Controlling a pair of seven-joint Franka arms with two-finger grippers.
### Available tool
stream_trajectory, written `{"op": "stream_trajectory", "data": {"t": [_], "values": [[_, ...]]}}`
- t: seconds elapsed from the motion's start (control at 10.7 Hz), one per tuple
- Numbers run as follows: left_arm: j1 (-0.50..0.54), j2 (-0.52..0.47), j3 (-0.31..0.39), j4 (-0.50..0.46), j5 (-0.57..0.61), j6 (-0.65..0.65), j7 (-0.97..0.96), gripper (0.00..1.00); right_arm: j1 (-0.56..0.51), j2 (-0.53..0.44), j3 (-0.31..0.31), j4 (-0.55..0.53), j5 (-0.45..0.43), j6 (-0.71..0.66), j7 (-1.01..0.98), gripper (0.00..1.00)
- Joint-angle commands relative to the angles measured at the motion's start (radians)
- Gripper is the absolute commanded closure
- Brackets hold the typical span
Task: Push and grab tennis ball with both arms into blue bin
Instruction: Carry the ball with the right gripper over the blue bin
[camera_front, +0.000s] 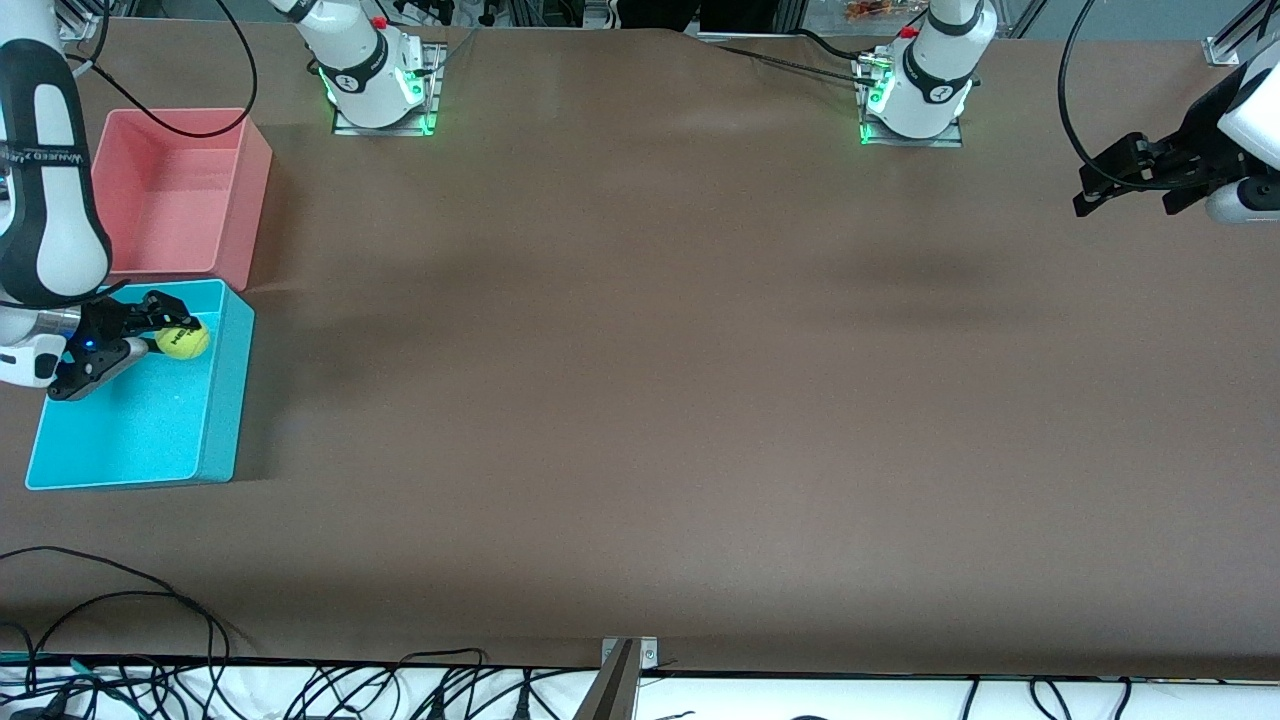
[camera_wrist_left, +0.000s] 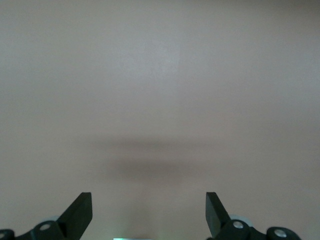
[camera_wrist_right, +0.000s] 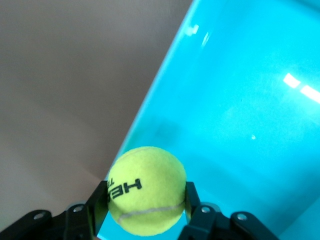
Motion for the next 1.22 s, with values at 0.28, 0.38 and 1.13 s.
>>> {"op": "stream_trajectory", "data": {"t": [0.28,0.38,1.13], "values": [[0.014,0.022,-0.002,0.030,0.035,-0.020,0.004,0.00,-0.088,0.134,0.005,0.132,-0.067,-0.016,-0.110,0.98],[0.014,0.022,-0.003,0.032,0.036,-0.020,0.006,0.00,-0.088,0.146,0.005,0.137,-0.072,-0.012,-0.107,0.98],[0.016,0.022,0.000,0.033,0.034,-0.020,0.006,0.00,-0.089,0.171,0.005,0.137,-0.076,0.047,-0.116,0.00]]}}
